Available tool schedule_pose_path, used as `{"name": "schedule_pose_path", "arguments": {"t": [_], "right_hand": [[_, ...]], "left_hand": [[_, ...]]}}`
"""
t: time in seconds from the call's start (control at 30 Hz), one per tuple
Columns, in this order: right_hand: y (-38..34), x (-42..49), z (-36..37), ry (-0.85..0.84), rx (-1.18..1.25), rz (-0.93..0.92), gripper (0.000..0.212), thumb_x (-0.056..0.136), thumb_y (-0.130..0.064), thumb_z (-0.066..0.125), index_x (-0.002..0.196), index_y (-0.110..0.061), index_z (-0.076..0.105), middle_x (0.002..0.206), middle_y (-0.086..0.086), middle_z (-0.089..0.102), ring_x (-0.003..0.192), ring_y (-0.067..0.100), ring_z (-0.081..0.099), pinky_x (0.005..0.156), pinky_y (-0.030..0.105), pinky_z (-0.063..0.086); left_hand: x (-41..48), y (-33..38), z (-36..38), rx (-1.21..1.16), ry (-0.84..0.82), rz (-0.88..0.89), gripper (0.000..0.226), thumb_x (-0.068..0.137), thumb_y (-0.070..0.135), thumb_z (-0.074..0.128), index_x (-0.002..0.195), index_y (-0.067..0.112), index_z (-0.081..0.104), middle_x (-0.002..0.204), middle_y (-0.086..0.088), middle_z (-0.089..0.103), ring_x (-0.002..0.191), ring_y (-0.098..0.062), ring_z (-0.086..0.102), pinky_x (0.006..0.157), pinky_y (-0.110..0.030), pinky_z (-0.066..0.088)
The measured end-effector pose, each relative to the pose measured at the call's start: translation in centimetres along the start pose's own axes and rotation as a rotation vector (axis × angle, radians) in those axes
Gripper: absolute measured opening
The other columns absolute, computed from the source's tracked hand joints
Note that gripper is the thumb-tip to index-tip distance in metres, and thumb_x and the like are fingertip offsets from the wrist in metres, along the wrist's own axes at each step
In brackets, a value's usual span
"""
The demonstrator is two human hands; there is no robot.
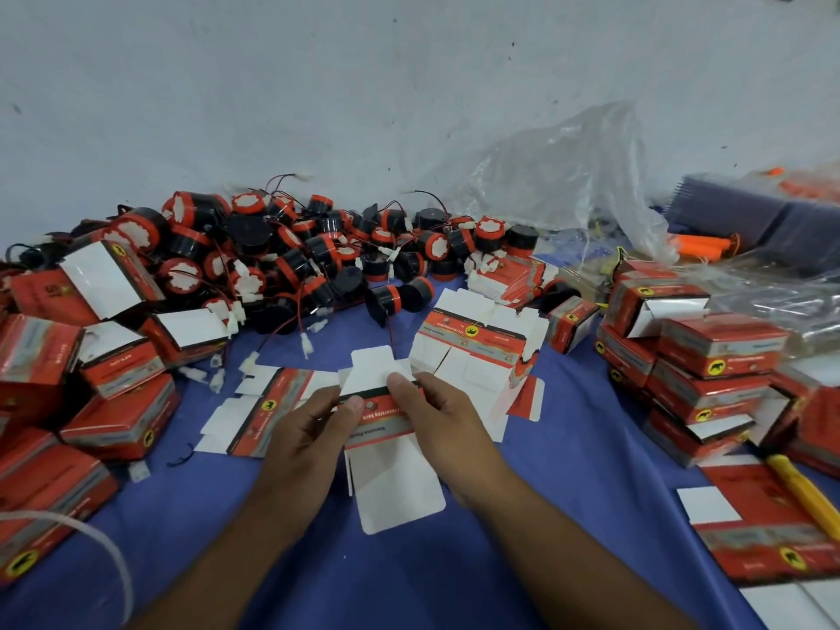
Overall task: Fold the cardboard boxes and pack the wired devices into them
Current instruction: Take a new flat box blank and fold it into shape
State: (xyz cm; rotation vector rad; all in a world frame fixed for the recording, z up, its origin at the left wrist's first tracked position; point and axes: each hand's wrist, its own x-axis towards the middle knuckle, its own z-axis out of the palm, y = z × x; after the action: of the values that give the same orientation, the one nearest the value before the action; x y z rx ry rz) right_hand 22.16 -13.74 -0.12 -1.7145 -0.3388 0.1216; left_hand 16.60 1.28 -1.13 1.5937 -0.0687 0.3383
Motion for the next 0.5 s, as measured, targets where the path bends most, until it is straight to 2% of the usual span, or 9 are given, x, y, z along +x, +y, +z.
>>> {"name": "schedule_pose_path", "arguments": {"t": [0.07, 0.2, 0.3, 0.37, 0.43, 0.5], "right_hand": [[0.0, -0.1, 0.0, -0.019, -0.003, -0.001, 0.048, 0.083, -0.073, 0.053, 0.093, -0.029, 0.070, 0.094, -0.007, 0.074, 0.091, 0.014, 0.072, 0.090, 0.042, 0.058], [-0.1, -0.7, 0.2, 0.027, 0.001, -0.091, 0.036, 0.097, -0.052, 0.056, 0.099, -0.019, 0.070, 0.096, 0.001, 0.072, 0.092, 0.017, 0.071, 0.090, 0.045, 0.057], [-0.5, -1.1, 0.4, 0.041, 0.027, -0.190, 0.021, 0.102, -0.032, 0.056, 0.111, -0.017, 0.068, 0.109, 0.003, 0.067, 0.102, 0.019, 0.066, 0.095, 0.047, 0.054], [-0.7, -1.4, 0.5, 0.039, 0.051, -0.236, 0.020, 0.102, -0.026, 0.057, 0.119, -0.018, 0.063, 0.113, 0.004, 0.065, 0.103, 0.021, 0.066, 0.095, 0.046, 0.054], [-1.1, -1.7, 0.5, 0.022, 0.095, -0.243, 0.019, 0.103, -0.024, 0.055, 0.121, -0.021, 0.058, 0.114, 0.005, 0.066, 0.102, 0.025, 0.066, 0.093, 0.045, 0.055], [-1.2, -1.8, 0.4, 0.007, 0.073, -0.254, 0.021, 0.105, -0.021, 0.051, 0.125, -0.019, 0.056, 0.121, 0.004, 0.064, 0.106, 0.021, 0.065, 0.096, 0.041, 0.054]], "left_hand": [[0.0, -0.1, -0.1, -0.011, 0.019, 0.012, 0.026, 0.097, 0.042, 0.056, 0.102, 0.024, 0.073, 0.099, -0.004, 0.075, 0.090, -0.019, 0.071, 0.072, -0.022, 0.056], [0.0, -0.4, -0.1, -0.047, -0.028, -0.033, 0.035, 0.097, 0.049, 0.051, 0.099, 0.023, 0.073, 0.101, -0.006, 0.074, 0.095, -0.021, 0.071, 0.079, -0.031, 0.057], [-0.3, 0.1, 0.1, -0.056, -0.005, -0.007, 0.032, 0.098, 0.049, 0.049, 0.096, 0.027, 0.073, 0.097, -0.001, 0.075, 0.089, -0.014, 0.071, 0.071, -0.021, 0.055], [-0.5, 0.6, 0.4, 0.075, 0.061, 0.124, 0.023, 0.099, 0.044, 0.048, 0.096, 0.033, 0.068, 0.093, 0.006, 0.072, 0.084, -0.008, 0.069, 0.067, -0.016, 0.052], [-0.8, 0.9, 0.6, 0.157, 0.124, 0.235, 0.021, 0.094, 0.046, 0.049, 0.113, 0.042, 0.057, 0.099, 0.009, 0.069, 0.087, -0.008, 0.069, 0.067, -0.014, 0.052], [-0.9, 0.9, 0.5, 0.176, 0.142, 0.283, 0.045, 0.091, 0.048, 0.052, 0.134, 0.039, 0.041, 0.107, 0.009, 0.068, 0.096, -0.008, 0.068, 0.074, -0.015, 0.053]]}}
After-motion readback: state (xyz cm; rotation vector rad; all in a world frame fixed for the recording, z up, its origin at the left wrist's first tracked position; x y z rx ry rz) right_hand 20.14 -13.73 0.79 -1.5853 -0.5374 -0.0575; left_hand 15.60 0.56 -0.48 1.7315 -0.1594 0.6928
